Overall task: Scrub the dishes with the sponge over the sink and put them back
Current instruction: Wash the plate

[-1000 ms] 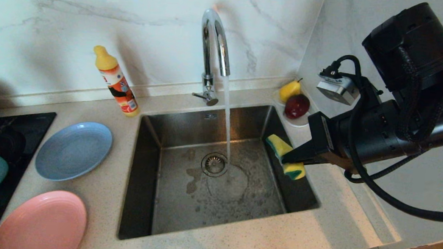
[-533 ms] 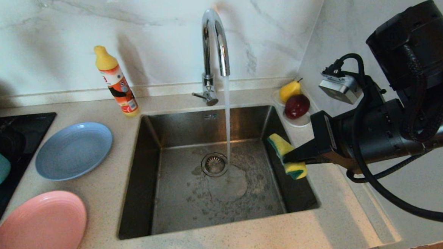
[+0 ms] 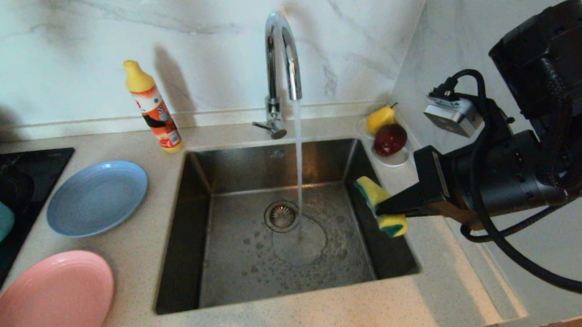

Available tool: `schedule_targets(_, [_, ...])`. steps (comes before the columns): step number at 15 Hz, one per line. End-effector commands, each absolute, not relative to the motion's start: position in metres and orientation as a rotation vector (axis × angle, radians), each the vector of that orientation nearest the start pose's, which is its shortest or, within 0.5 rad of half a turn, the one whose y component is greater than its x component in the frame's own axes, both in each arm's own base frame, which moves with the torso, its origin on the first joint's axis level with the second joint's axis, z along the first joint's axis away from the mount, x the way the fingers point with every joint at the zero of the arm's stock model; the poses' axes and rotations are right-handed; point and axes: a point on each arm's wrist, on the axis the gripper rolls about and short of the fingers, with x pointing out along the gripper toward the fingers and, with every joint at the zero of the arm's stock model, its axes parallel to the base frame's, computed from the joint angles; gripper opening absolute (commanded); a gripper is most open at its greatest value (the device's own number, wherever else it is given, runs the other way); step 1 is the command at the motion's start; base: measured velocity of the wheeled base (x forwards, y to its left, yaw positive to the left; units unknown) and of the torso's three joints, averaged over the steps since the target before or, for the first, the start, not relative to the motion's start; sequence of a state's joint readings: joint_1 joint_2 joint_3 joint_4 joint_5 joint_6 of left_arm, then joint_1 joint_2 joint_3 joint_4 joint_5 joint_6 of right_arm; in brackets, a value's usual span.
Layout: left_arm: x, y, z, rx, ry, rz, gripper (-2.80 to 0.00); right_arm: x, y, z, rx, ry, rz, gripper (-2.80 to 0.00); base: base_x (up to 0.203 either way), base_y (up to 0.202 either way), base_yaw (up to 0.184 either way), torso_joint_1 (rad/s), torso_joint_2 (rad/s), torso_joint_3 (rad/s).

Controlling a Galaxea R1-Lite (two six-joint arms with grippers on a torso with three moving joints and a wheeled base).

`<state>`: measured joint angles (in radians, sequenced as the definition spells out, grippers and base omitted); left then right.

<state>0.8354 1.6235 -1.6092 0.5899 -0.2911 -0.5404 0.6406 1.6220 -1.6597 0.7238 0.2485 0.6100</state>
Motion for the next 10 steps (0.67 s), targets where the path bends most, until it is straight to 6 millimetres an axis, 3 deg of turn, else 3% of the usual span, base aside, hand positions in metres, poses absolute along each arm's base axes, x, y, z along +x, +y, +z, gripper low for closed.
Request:
schedule_targets(1, [0.190, 0.184, 0.319, -0.787, 0.400, 0.612, -2.80, 0.208, 0.161, 0.316, 0.412, 0.933, 0.604, -2.80, 0.000, 0.000, 0.000, 0.000, 0.00, 0.000])
schedule_targets(7, [0.240, 0.146, 0.287, -0.602, 0.636, 0.404, -2.80, 0.207, 0.160, 0.315, 0.412, 0.936, 0.601, -2.80, 0.000, 0.000, 0.000, 0.000, 0.00, 0.000])
schedule_targets(10, [0.270, 0.148, 0.260, -0.489, 0.749, 0.415, -2.80, 0.208, 0.161, 0.315, 0.411, 0.936, 0.602, -2.80, 0.000, 0.000, 0.000, 0.000, 0.00, 0.000])
